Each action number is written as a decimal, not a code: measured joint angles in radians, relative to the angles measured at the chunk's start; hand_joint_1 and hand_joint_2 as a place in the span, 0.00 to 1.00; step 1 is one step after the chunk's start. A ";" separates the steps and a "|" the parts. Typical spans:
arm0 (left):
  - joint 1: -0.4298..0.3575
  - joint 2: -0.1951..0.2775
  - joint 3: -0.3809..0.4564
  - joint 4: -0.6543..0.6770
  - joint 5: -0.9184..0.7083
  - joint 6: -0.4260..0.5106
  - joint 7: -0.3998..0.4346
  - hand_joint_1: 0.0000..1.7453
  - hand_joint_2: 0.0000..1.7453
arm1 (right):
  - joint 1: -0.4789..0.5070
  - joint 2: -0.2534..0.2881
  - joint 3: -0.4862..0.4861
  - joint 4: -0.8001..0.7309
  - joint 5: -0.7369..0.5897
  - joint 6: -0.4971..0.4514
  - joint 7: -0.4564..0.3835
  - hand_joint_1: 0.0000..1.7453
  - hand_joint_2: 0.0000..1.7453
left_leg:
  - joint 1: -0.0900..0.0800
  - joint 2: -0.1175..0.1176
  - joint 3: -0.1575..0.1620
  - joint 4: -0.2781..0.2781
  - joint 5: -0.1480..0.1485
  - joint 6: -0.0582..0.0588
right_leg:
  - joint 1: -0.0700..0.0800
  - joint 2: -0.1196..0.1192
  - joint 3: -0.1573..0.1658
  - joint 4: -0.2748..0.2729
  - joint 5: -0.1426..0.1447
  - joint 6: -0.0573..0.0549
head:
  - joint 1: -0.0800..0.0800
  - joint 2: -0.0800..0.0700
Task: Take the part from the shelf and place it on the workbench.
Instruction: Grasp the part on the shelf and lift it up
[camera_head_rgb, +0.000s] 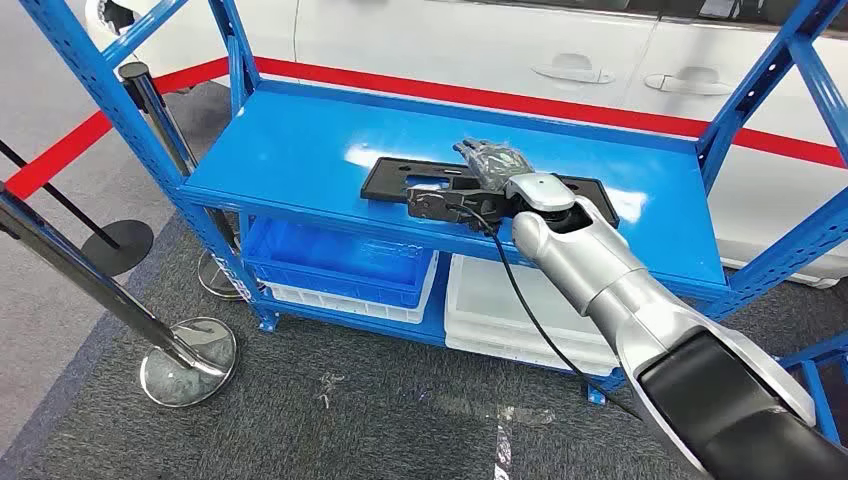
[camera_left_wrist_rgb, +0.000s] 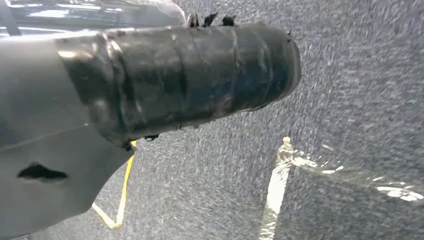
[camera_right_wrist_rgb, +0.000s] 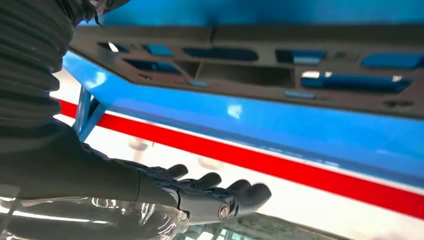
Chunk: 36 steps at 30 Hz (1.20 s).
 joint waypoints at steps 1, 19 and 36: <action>0.000 0.000 0.000 0.000 0.000 0.000 0.000 0.00 0.00 | -0.001 0.000 0.000 0.000 0.000 0.000 0.000 0.00 1.00 | -0.003 0.000 -0.001 0.003 -0.003 -0.003 | 0.002 0.000 0.010 -0.016 -0.001 -0.001 | -0.001 0.000; -0.001 0.002 0.000 0.000 -0.002 0.009 -0.004 0.00 0.00 | 0.012 -0.002 0.010 -0.003 -0.007 0.013 0.000 0.00 1.00 | -0.001 0.005 -0.053 -0.002 0.050 -0.040 | 0.002 0.006 0.094 -0.068 -0.055 -0.004 | -0.006 0.000; -0.001 -0.001 0.000 0.000 0.019 0.016 0.001 0.00 0.00 | 0.041 -0.014 0.022 -0.002 -0.031 0.047 -0.005 0.00 1.00 | 0.000 0.001 -0.015 0.001 0.003 -0.027 | 0.003 0.003 0.031 -0.054 -0.009 -0.002 | 0.001 0.000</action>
